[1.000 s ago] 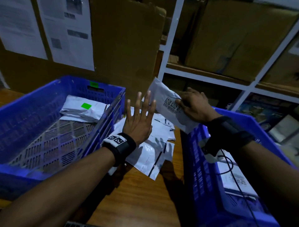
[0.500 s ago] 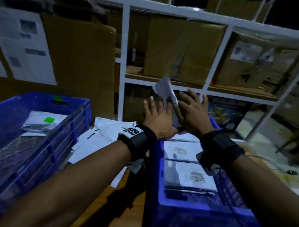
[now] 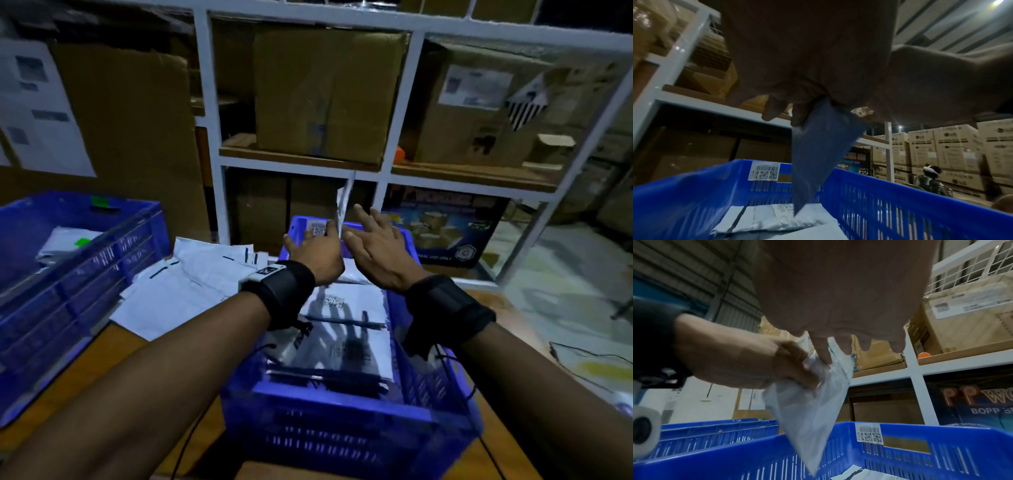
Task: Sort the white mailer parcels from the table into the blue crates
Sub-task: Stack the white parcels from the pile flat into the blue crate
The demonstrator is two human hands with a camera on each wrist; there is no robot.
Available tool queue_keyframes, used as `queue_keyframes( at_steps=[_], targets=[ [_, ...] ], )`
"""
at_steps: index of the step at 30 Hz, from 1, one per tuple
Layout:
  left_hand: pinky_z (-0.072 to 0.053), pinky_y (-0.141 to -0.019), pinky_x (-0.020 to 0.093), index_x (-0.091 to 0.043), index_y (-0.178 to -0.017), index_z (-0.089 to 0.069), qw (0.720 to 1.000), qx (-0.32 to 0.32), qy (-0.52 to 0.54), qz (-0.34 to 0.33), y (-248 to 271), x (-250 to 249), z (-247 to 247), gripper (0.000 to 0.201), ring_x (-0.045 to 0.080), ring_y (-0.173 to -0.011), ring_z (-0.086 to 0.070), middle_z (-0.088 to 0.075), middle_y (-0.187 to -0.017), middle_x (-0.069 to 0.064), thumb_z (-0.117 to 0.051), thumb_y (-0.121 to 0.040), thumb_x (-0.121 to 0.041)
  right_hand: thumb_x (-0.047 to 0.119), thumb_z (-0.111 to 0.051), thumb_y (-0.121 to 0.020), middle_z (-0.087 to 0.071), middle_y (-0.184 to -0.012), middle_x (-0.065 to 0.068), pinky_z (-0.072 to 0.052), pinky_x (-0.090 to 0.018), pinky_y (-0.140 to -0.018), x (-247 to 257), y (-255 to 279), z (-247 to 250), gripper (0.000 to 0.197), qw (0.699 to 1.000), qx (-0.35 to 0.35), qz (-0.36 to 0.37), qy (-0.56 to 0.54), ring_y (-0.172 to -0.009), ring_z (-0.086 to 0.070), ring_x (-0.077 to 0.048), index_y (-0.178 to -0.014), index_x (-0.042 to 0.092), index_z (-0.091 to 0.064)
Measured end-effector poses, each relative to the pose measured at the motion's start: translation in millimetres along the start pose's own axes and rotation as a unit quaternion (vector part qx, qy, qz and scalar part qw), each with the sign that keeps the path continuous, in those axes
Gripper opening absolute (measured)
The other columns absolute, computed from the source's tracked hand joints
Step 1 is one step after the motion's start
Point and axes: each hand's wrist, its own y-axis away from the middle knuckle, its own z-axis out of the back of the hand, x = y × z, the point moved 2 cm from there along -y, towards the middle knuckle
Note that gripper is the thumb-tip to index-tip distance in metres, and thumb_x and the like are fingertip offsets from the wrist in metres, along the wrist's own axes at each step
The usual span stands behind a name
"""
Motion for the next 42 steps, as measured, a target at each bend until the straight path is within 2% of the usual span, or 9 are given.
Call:
queue_keyframes(
  at_steps=[2,8,11,15,21,25,31,37,42],
  targets=[
    [-0.007,-0.114,0.070,-0.012,-0.154,-0.018,1.000,-0.013,-0.020,-0.001,-2,0,-2,0.069,0.036,-0.143,-0.029,-0.048,-0.144,0.021,-0.046,-0.092,-0.010,0.039,-0.039,-0.101,0.003,-0.165,-0.003,-0.010,-0.061,-0.116,-8,3,3,0.044,0.998,-0.028,-0.005,0.059,-0.151,0.008,-0.026,-0.143,0.025,-0.043],
    [-0.024,-0.110,0.063,-0.012,-0.145,-0.031,0.997,-0.009,-0.059,-0.056,-13,12,-25,0.058,0.036,-0.128,-0.045,-0.056,-0.129,0.016,-0.043,-0.089,-0.002,0.019,-0.061,-0.084,0.016,-0.162,-0.015,-0.002,-0.064,-0.116,-28,0,5,0.091,0.974,-0.137,-0.073,0.165,-0.148,0.018,-0.037,-0.155,0.016,-0.004],
    [-0.022,-0.113,0.062,-0.013,-0.147,-0.031,0.993,0.002,-0.083,-0.089,-17,15,-41,0.059,0.035,-0.140,-0.034,-0.041,-0.151,0.009,-0.043,-0.091,0.000,0.021,-0.061,-0.085,0.010,-0.162,-0.017,0.001,-0.069,-0.114,-32,-6,-9,0.083,0.965,-0.040,-0.058,0.254,-0.147,0.018,-0.042,-0.153,0.018,-0.013],
    [-0.012,-0.119,0.057,-0.018,-0.159,-0.008,0.986,0.011,-0.114,-0.119,-24,13,-56,0.078,0.032,-0.151,-0.014,-0.017,-0.165,0.002,-0.045,-0.094,0.004,0.025,-0.049,-0.094,-0.005,-0.163,-0.012,0.003,-0.069,-0.113,-35,-14,-40,0.060,0.957,0.110,-0.076,0.257,-0.150,0.007,-0.037,-0.150,0.021,-0.027],
    [-0.002,-0.119,0.062,-0.015,-0.157,-0.017,0.975,0.029,-0.195,-0.099,-44,28,-91,0.057,0.035,-0.152,-0.006,-0.010,-0.166,0.004,-0.039,-0.104,-0.022,0.015,-0.034,-0.098,-0.049,-0.135,-0.008,-0.016,-0.078,-0.103,-44,-13,-92,0.032,0.960,0.157,-0.130,0.191,-0.134,-0.037,-0.028,-0.127,0.014,-0.050],
    [0.004,-0.118,0.062,-0.007,-0.157,-0.015,0.981,0.037,-0.185,-0.053,-52,38,-116,0.052,0.036,-0.152,0.002,-0.005,-0.166,0.012,-0.020,-0.105,-0.010,0.015,-0.038,-0.099,-0.042,-0.138,-0.010,-0.023,-0.074,-0.104,-52,-10,-123,0.035,0.962,0.146,-0.123,0.197,-0.136,-0.033,-0.028,-0.133,0.012,-0.040],
    [0.002,-0.116,0.066,0.002,-0.156,-0.006,0.979,0.070,-0.190,0.011,-60,52,-143,0.055,0.045,-0.150,0.008,0.005,-0.164,0.023,-0.021,-0.104,-0.006,0.022,-0.028,-0.103,-0.013,-0.161,-0.009,-0.020,-0.070,-0.108,-71,-7,-150,0.051,0.961,0.158,-0.125,0.192,-0.149,-0.010,-0.027,-0.152,0.013,-0.016],
    [0.009,-0.113,0.069,-0.004,-0.157,0.008,0.970,0.143,-0.193,0.040,-52,48,-146,0.090,0.049,-0.147,0.017,0.020,-0.161,0.022,-0.053,-0.095,-0.025,0.028,-0.030,-0.102,0.000,-0.164,-0.009,-0.023,-0.061,-0.112,-78,0,-165,0.060,0.947,0.248,-0.128,0.159,-0.150,-0.006,-0.030,-0.156,0.013,-0.006],
    [0.011,-0.110,0.071,-0.018,-0.156,0.019,0.958,0.215,-0.188,0.006,-48,38,-163,0.099,0.047,-0.145,0.025,0.030,-0.160,0.013,-0.054,-0.094,-0.041,0.036,-0.032,-0.102,0.005,-0.164,-0.014,-0.019,-0.059,-0.115,-74,-3,-169,0.067,0.942,0.269,-0.139,0.147,-0.150,-0.002,-0.035,-0.156,0.010,-0.002]
  ],
)
